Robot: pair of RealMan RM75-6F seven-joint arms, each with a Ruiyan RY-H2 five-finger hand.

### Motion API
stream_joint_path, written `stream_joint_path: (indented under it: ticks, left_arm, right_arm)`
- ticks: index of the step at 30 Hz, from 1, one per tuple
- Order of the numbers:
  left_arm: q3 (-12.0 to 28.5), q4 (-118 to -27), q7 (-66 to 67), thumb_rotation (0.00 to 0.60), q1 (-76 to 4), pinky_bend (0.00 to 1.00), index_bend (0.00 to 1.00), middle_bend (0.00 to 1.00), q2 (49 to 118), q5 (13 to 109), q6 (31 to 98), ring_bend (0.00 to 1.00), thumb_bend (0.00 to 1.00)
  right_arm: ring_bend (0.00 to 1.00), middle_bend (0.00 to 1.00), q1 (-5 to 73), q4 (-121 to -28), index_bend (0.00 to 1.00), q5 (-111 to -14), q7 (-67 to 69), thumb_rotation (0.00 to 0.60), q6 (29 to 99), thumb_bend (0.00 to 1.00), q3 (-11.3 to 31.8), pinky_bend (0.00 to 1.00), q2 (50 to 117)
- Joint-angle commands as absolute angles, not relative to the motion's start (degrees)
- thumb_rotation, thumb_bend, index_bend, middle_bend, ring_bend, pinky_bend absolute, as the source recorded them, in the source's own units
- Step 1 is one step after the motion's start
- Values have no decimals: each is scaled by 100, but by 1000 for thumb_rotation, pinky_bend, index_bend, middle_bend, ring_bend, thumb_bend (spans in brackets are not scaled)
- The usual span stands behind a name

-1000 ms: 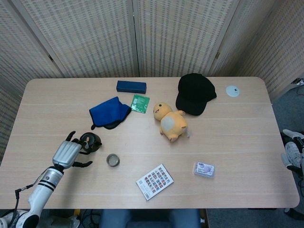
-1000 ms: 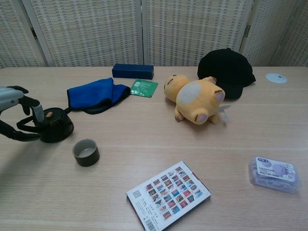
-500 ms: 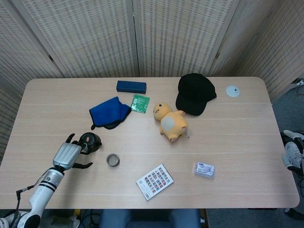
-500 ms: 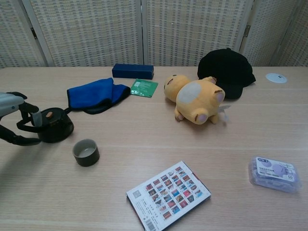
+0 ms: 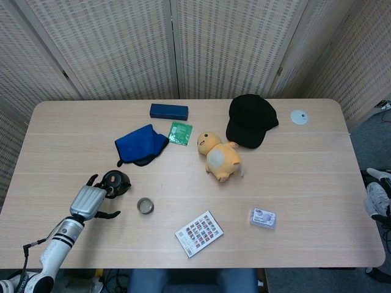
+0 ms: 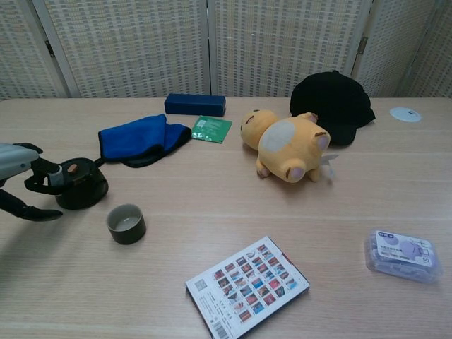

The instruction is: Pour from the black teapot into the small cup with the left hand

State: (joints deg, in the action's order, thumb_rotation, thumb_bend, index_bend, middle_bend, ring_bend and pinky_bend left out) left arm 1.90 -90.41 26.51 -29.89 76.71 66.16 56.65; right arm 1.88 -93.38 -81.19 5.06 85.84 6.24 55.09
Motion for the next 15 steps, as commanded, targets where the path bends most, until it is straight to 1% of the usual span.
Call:
stream_joint_path:
  ticks: [1, 15]
  left_arm:
    - [177, -9040, 2643, 274, -2994, 0, 396, 338, 7686, 6603, 5659, 301, 186]
    - [124, -8929, 2576, 273, -3023, 0, 405, 338, 7800, 6531, 5613, 301, 185]
  right_arm:
    - [173, 268, 182, -9331, 228, -8115, 516, 600, 8586, 307, 621, 75, 5509]
    - [173, 268, 151, -9296, 228, -8088, 532, 600, 8591, 307, 618, 75, 5525]
